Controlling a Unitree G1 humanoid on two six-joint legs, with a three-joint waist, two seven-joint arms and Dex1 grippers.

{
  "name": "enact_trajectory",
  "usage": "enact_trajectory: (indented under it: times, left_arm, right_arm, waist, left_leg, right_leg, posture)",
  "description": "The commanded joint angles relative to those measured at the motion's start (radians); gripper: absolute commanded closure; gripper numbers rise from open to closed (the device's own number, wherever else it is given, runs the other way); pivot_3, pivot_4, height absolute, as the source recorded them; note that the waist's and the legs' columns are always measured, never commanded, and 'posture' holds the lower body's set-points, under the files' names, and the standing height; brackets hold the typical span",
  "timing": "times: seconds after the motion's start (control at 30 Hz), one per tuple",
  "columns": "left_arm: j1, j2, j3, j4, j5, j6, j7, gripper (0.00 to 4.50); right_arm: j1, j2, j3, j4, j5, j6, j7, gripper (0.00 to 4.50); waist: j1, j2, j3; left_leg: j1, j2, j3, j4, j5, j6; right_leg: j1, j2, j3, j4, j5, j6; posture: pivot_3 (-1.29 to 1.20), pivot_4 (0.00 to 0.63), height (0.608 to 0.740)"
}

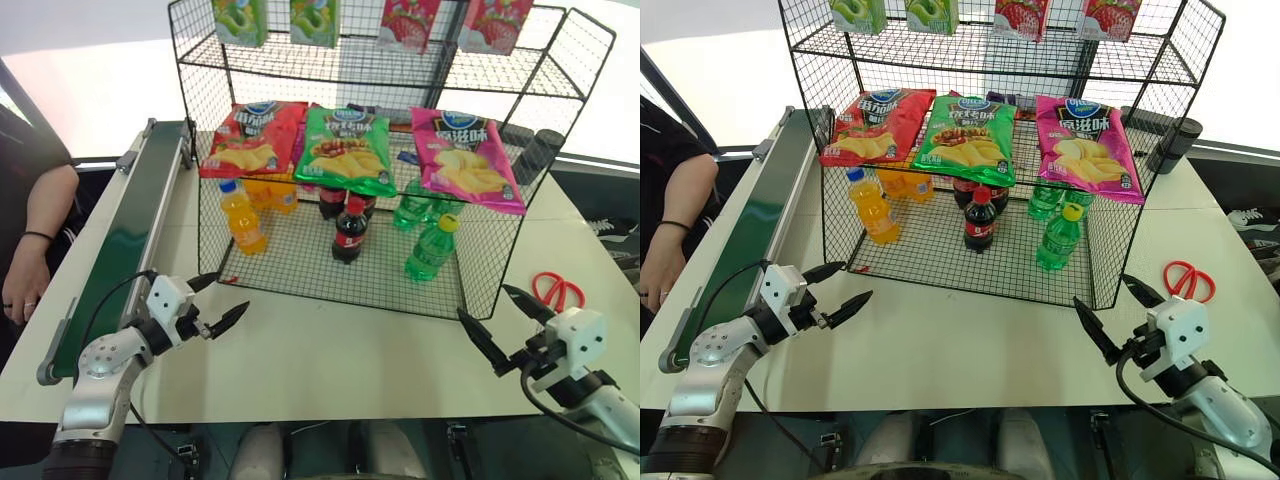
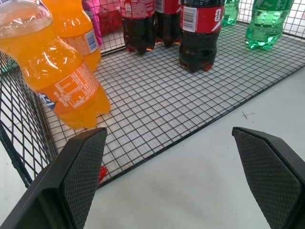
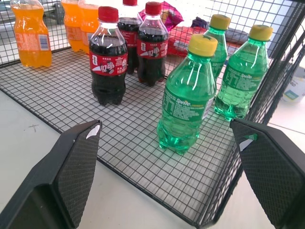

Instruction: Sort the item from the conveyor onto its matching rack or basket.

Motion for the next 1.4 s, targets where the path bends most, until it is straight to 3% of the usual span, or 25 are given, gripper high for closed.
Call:
enact_trajectory:
  times: [0.03,1.4]
  left_arm:
    - [0.005,0.01,0.026,-0.011,-0.004,-0.028,-0.001,0.0]
    - [-0.013,-0.025,-0.008,0.01,0.023,-0.055,0.04,0.0]
  right_arm:
    - [-0.003,0.003,-0.023,-0.005,0.011,-0.03,0.005,0.02]
    - [-0.037,0.003,0.034,-0.017,-0.009,0.0,-0.02,0.02]
  waist:
    - [0.0,0.0,0.0]
    - [0.0,0.0,0.0]
  left_leg:
    - [0.0,0.0,0.0,0.0,0.0,0.0]
    - [0.0,0.0,0.0,0.0,0.0,0.0]
  right_leg:
    - [0.0,0.0,0.0,0.0,0.0,0.0]
    - [0.0,-0.001,0.0,0.0,0.0,0.0]
  posture:
    - [0.0,0.15,0.74]
    - [0.0,0.15,0.74]
